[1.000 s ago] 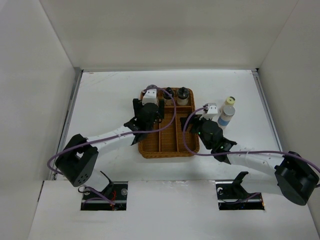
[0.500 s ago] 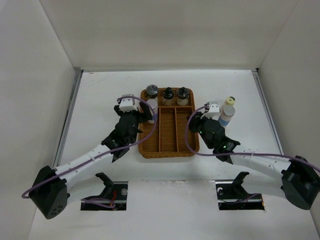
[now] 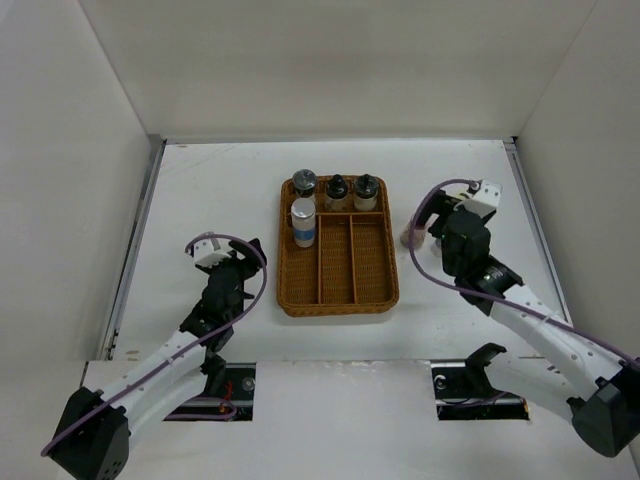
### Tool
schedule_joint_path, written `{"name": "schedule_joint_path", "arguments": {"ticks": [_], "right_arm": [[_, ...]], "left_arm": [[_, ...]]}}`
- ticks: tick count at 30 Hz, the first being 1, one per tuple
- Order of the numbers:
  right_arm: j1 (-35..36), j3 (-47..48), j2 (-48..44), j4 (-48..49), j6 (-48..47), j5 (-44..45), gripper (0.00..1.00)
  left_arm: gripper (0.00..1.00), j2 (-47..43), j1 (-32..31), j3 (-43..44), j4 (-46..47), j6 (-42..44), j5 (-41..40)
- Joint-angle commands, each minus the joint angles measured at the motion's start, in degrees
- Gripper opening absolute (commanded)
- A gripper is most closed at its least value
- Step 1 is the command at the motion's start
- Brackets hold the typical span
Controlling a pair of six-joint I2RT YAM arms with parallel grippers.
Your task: Organize the condiment bottles
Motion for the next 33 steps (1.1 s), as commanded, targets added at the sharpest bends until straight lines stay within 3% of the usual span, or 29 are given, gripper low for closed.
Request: {"name": "schedule_joint_path", "arguments": {"ticks": [1, 6, 16, 19, 22, 25, 29, 33], "right_arm": [[-4.68, 2.29, 2.7, -10.29, -2.67, 9.35, 0.89], [-11.01, 3.08, 8.15, -11.09, -2.59, 6.99, 1.0], [-17.17, 4.49, 15.98, -5.03, -1.01, -3.38, 0.97], [-18.31, 4.75, 18.52, -3.53, -0.83, -5.32, 0.88], [-18.58, 4.05, 17.23, -2.92, -0.05, -4.1, 0.67], [-18.32, 2.56, 11.35, -1.77, 0.4, 1.07, 0.54], [-14.9, 3.34, 2.03, -2.04, -3.37, 10.3, 0.49], [-7.79, 7.9, -3.08, -2.38, -9.26, 13.75, 0.49]], "left_arm": [[0.66, -2.42, 1.55, -1.73, 3.8, -4.39, 2.25], [0.68, -1.9, 2.0, -2.7, 4.51, -5.72, 4.98], [0.69, -0.84, 2.35, -3.05, 4.95, -6.77, 6.12], [0.69, 0.21, 2.52, -3.14, 5.65, -6.77, 6.21], [0.69, 0.39, 2.61, -3.05, 5.74, -6.77, 6.3], [0.7, 1.18, 2.61, -3.05, 6.26, -6.77, 6.47], [0.7, 2.58, 2.52, -3.23, 7.93, -6.6, 7.18], [0.7, 3.03, 2.61, -3.32, 8.47, -6.51, 7.18]]}}
